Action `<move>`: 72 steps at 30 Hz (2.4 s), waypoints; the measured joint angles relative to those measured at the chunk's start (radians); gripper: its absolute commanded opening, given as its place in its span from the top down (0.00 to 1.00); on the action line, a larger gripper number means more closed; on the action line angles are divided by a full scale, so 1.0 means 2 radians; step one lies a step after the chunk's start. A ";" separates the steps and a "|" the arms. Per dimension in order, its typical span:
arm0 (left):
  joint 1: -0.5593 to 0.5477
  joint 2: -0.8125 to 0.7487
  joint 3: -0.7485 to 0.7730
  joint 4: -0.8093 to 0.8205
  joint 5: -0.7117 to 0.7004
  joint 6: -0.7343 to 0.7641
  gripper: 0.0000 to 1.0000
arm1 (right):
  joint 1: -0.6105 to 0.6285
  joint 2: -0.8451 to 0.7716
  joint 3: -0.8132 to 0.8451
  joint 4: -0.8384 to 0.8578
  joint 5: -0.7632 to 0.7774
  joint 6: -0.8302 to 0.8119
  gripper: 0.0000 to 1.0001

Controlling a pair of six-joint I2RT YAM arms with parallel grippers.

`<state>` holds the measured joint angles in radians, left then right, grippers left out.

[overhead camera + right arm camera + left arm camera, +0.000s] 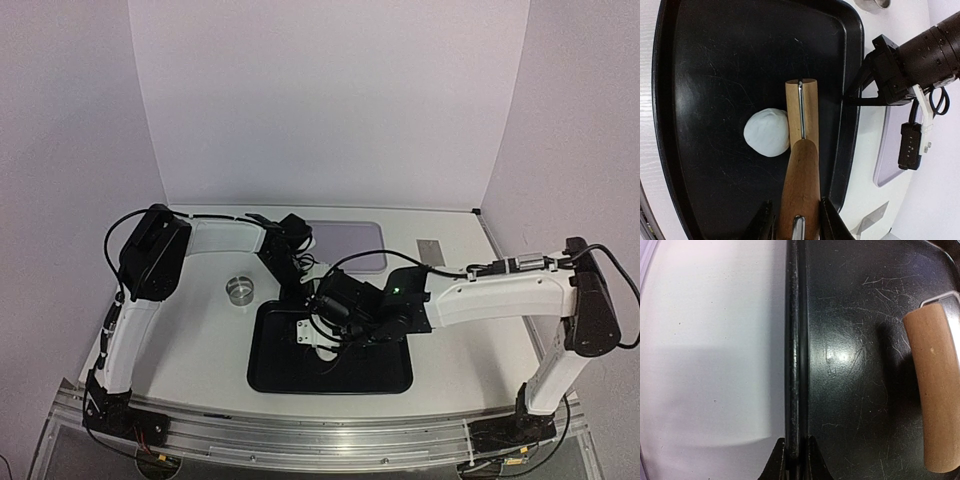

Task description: Roll out the dumpling wrappers from the dough

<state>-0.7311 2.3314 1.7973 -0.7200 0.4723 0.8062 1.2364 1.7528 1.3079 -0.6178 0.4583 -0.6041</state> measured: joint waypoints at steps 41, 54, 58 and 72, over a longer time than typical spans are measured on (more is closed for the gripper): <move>0.000 0.000 0.000 0.000 -0.001 0.001 1.00 | 0.036 -0.015 -0.026 0.011 0.018 0.014 1.00; -0.001 0.000 0.000 0.000 -0.001 0.001 1.00 | 0.065 -0.012 -0.039 0.013 0.056 0.045 1.00; -0.002 0.000 0.000 0.001 -0.001 0.001 1.00 | 0.073 -0.012 -0.039 0.007 0.063 0.048 1.00; -0.002 0.000 0.000 0.002 -0.001 0.001 1.00 | 0.111 -0.001 -0.035 -0.011 0.103 0.081 1.00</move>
<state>-0.7349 2.3314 1.7966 -0.7151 0.4695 0.8082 1.4579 1.7499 1.2379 -0.6406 0.6652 -0.4420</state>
